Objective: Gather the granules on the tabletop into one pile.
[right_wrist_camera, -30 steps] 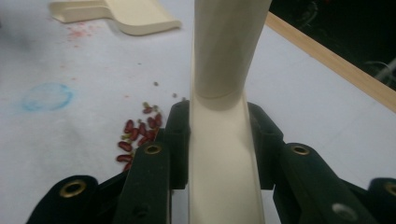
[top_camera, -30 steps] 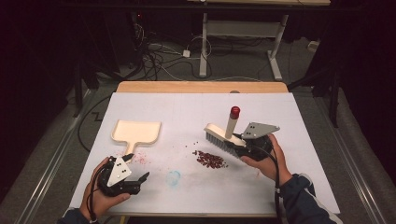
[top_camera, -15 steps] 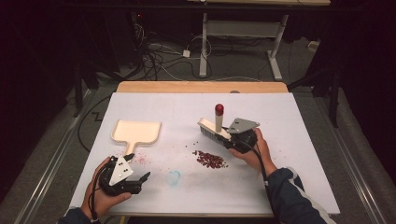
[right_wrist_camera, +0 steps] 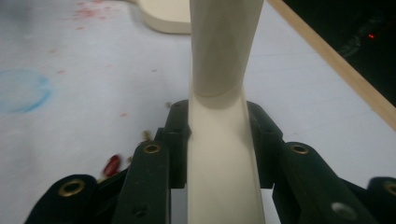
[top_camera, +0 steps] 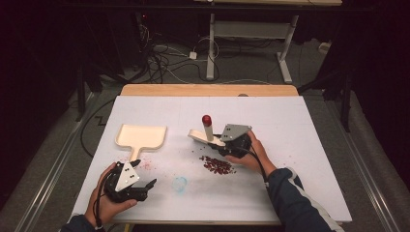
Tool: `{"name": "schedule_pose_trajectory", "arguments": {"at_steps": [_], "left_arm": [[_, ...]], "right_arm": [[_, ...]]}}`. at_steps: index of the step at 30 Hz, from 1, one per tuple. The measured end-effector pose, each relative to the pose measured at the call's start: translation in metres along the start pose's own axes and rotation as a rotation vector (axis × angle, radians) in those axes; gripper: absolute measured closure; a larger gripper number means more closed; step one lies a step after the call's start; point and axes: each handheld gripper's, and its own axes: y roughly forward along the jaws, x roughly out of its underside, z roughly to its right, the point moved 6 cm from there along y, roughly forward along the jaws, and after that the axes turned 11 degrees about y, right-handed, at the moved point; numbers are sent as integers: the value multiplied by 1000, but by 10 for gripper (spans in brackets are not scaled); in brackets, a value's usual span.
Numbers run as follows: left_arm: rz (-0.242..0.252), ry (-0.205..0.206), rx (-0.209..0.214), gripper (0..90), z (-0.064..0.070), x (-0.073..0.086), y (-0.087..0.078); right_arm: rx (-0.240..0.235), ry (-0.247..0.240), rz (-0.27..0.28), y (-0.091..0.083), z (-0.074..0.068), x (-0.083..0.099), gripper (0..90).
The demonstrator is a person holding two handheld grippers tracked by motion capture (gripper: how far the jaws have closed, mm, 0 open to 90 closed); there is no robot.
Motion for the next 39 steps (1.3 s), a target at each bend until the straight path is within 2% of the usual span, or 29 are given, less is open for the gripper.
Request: {"name": "schedule_pose_trajectory", "arguments": {"at_steps": [3,5,6,9,10,12,14,16,20,23,27,29,34,39], "left_arm": [[-3,0,2,184,0,0,0],[-5,4,3,184,1,0,0],[-6,4,2,184,1,0,0],[-2,0,1,184,0,-1,1],[-4,3,1,184,0,-1,1],[-1,2,1,184,1,-2,1],[2,-2,0,184,1,-2,1],[-6,6,4,184,0,-1,1],[0,-1,4,184,0,-1,1],[-1,0,5,184,0,-1,1],[2,-1,6,184,0,0,1],[5,-4,6,184,0,0,1],[-3,5,17,184,3,-1,3],[-3,4,20,184,3,-2,3]], "right_arm": [[-22,-73,-23,-11,-9,8,674],[-58,-95,-23,-21,-12,13,674],[-65,-96,-28,-26,-13,15,674],[-26,-95,-13,-34,-8,15,677],[-4,-65,-4,-36,-4,12,677],[0,-53,6,-36,-2,10,676],[-11,-19,21,-34,-2,5,676],[-14,-12,15,-30,-3,-3,676],[-1,-33,11,-17,-9,-19,676],[-17,-59,-1,-4,-15,-30,676],[-27,-115,-66,12,-24,-33,677],[-39,-132,-97,14,-27,-30,677],[-40,-137,-136,-2,-26,-23,677],[-44,-132,-147,-22,-22,-10,677]]}}
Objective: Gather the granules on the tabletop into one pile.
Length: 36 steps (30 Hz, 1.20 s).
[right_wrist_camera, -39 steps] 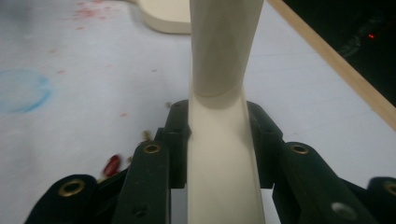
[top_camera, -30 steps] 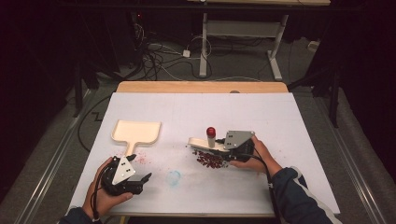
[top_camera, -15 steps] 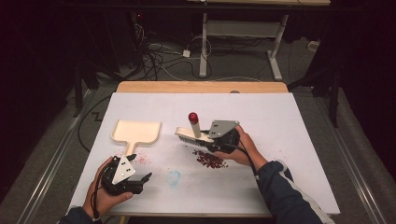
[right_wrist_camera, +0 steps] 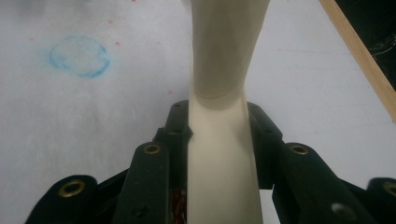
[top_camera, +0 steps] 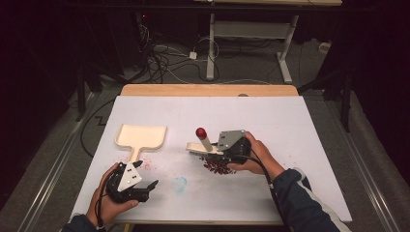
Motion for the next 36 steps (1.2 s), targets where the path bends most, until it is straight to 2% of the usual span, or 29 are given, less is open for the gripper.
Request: {"name": "schedule_pose_trajectory", "arguments": {"at_steps": [2,6,8,12,15,16,17,20,22,24,25,26,27,28,29,31,34,36], "left_arm": [[-2,2,2,184,0,0,0],[-6,5,5,184,1,-1,1],[-4,4,4,184,1,-1,1],[-2,1,3,184,0,-1,0],[1,5,0,184,0,-1,-1],[3,5,-1,185,0,-1,-2],[8,0,-3,185,0,-1,-2],[10,0,-4,184,0,-1,-3],[10,2,-3,184,0,-2,-3],[9,5,-3,185,0,-2,-3],[10,5,-3,184,0,-2,-3],[11,2,-3,185,0,-2,-3],[11,3,-3,185,0,-1,-4],[9,4,-2,184,0,-1,-4],[10,5,-3,184,0,-1,-4],[14,-2,-2,185,0,-1,-4],[10,0,-1,185,0,-1,-3],[6,6,3,185,1,-2,-3]], "right_arm": [[-3,6,5,-7,1,5,677],[22,61,52,-18,7,9,677],[31,110,89,-23,9,8,676],[38,213,154,-31,-1,-2,676],[29,337,195,-32,-16,-11,676],[10,453,235,-29,-26,-16,676],[10,453,235,-29,-26,-16,676],[-34,629,286,-17,-41,-22,676],[-46,711,292,-7,-50,-23,676],[-16,771,299,5,-55,-23,676],[23,808,301,15,-53,-20,677],[37,835,292,20,-51,-16,676],[37,835,292,20,-51,-16,676],[79,888,270,26,-45,-6,677],[79,888,270,26,-45,-6,677],[135,923,271,24,-38,4,677],[165,989,272,19,-32,19,676],[155,1030,263,15,-31,27,675]]}}
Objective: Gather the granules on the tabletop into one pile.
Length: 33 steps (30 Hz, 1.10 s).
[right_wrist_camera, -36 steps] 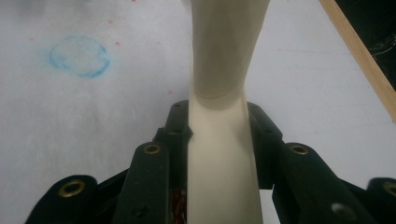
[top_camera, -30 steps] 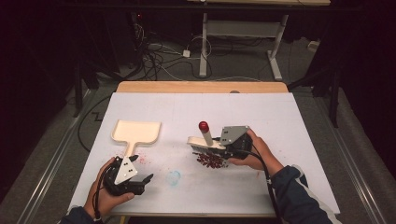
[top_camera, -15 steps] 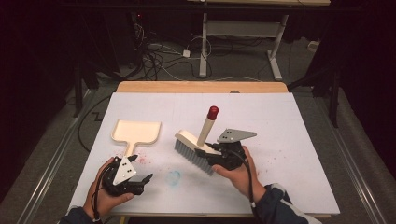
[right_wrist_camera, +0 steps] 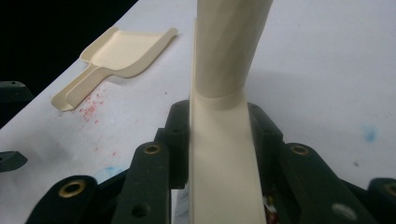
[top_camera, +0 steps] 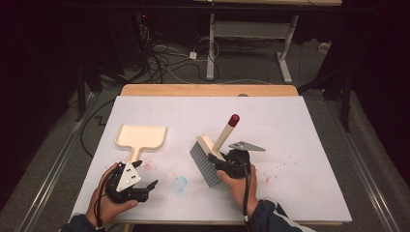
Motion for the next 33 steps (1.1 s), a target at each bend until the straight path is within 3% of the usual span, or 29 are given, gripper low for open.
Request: {"name": "schedule_pose_trajectory", "arguments": {"at_steps": [7,13,16,17,19,20,21,23,27,33], "left_arm": [[-5,3,9,185,2,0,1],[-8,12,14,185,2,0,1],[-8,13,13,185,2,0,1],[-7,13,12,185,1,0,1],[-7,14,10,185,1,0,1],[-8,15,10,185,1,0,1],[-9,16,9,185,2,0,1],[-6,13,9,185,2,0,1],[-9,16,8,185,1,0,0],[-12,21,6,185,2,0,1]], "right_arm": [[29,14,26,-22,11,1,675],[4,16,41,-31,11,-6,677],[-13,-26,54,-37,5,-11,677],[-27,-67,64,-43,2,-16,676],[-16,-125,83,-50,0,-21,676],[-16,-125,83,-50,0,-21,676],[-5,-183,101,-57,0,-27,676],[6,-205,103,-60,0,-29,677],[76,-274,125,-70,10,-34,676],[193,-319,127,-74,31,-35,676]]}}
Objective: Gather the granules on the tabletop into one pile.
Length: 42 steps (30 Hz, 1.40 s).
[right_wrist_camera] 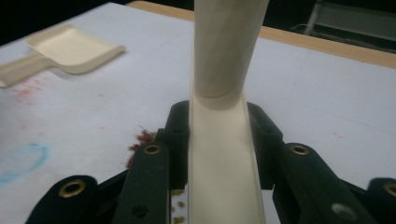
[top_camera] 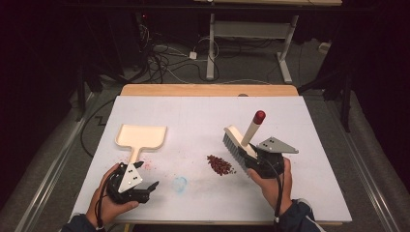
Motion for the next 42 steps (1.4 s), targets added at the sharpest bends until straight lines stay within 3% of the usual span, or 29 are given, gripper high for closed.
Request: {"name": "schedule_pose_trajectory", "arguments": {"at_steps": [4,7,10,17,26,30,35,41,42], "left_arm": [[0,0,0,185,0,0,0],[0,1,0,185,0,0,0],[1,2,1,185,0,0,0],[1,8,2,188,1,-1,0],[0,6,3,189,1,-1,0],[2,7,2,190,1,-1,0],[4,6,0,189,1,-1,0],[3,5,-1,189,1,-1,0],[6,4,-2,190,1,-2,0]], "right_arm": [[68,-19,-27,9,6,9,676],[101,-53,-50,17,0,18,676],[146,-74,-23,20,-10,22,677],[167,-104,-14,35,-39,25,673],[194,-92,41,48,-56,21,675],[188,-101,59,46,-53,17,676],[175,-73,102,33,-40,3,676],[96,-54,97,14,-21,-6,675],[93,-70,94,11,-16,-7,675]]}}
